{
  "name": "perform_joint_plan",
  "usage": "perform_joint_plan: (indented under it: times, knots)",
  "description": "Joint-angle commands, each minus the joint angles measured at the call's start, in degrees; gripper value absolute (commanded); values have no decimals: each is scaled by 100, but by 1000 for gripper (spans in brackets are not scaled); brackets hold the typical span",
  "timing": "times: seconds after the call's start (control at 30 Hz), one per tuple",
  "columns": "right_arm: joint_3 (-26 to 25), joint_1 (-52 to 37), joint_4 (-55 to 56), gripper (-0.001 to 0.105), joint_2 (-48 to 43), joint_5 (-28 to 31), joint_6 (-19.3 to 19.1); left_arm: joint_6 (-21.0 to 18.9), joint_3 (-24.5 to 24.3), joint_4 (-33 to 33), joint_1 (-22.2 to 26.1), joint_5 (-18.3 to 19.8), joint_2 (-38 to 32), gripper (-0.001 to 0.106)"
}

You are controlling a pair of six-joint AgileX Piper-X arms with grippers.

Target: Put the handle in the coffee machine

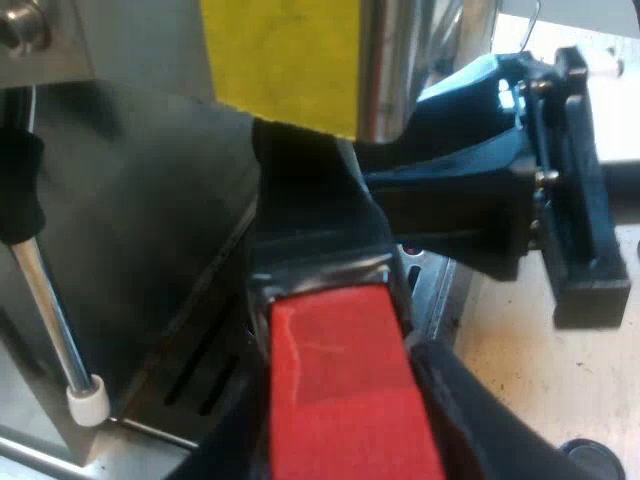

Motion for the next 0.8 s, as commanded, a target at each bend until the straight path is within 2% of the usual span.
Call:
perform_joint_plan:
  times: [0.03, 0.3, 0.5, 0.63, 0.7, 0.8]
  knots:
    - [-197, -32, -348, 36, 166, -42, -310, 281, -3, 15, -55, 794, -102, 0]
    - [-667, -32, -1099, 36, 587, 83, -859, 281, -3, 16, -55, 794, -102, 0]
    - [-829, -39, -1212, 36, 621, 680, -869, 281, -3, 16, -55, 794, -102, 0]
    - [-829, -39, -1252, 36, 621, 661, -869, 281, -3, 16, -55, 794, -102, 0]
    - [-829, -39, -1302, 32, 621, 661, -869, 281, -3, 16, -55, 794, -102, 0]
    - [-829, -39, -1424, 19, 621, 642, -892, 281, -3, 16, -55, 794, -102, 0]
